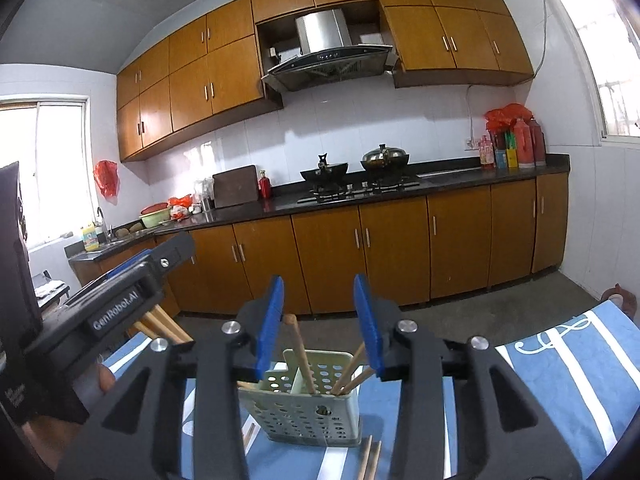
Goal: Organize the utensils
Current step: 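Open both tools to drop the chopsticks into the green holder, then move both tools back down to the loose chopsticks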
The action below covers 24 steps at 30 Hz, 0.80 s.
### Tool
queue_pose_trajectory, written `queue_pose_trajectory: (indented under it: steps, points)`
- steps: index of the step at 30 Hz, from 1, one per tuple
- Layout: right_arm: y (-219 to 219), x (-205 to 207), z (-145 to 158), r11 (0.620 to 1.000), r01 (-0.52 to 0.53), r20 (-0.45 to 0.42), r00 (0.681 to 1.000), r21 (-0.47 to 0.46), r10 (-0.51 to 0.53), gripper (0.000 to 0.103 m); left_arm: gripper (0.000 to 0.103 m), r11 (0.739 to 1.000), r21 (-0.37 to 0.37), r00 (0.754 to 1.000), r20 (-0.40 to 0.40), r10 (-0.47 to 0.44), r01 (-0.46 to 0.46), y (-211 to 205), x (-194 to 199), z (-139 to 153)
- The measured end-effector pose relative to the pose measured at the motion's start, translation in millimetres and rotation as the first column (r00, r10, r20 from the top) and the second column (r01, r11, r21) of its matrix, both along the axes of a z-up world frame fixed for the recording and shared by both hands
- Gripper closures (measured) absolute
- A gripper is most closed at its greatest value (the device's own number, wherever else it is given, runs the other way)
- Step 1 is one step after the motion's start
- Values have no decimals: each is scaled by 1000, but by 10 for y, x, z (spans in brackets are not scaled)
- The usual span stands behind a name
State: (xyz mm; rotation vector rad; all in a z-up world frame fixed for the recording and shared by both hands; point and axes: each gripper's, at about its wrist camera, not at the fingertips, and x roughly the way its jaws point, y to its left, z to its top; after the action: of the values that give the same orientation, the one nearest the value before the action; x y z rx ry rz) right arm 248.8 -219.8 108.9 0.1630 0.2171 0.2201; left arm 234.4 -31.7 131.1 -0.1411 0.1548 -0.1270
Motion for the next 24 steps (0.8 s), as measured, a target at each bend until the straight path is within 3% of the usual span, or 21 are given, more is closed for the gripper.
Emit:
queue_pose_trajectory:
  steps: [8, 13, 17, 20, 24]
  points:
    - [-236, -455, -36, 1000, 19, 6, 1000, 2, -19, 63, 47, 999, -9, 999, -6, 31, -31, 286, -379, 107]
    - [-442, -709, -415, 998, 56, -107, 993, -14, -57, 63, 47, 997, 22, 993, -87, 74, -73, 596, -723, -141]
    - [-515, -770, -927, 997, 66, -277, 958, -47, -77, 63, 47, 989, 102, 973, -193, 127, -109, 764, -905, -571]
    - [-480, -777, -1349, 998, 49, -412, 909, -48, -65, 63, 47, 980, 159, 947, -280, 159, -118, 847, -997, -950]
    - [-310, -761, -1718, 999, -6, -525, 851, -54, -23, 73, 47, 980, 170, 907, -387, 164, -104, 890, -1048, -1320]
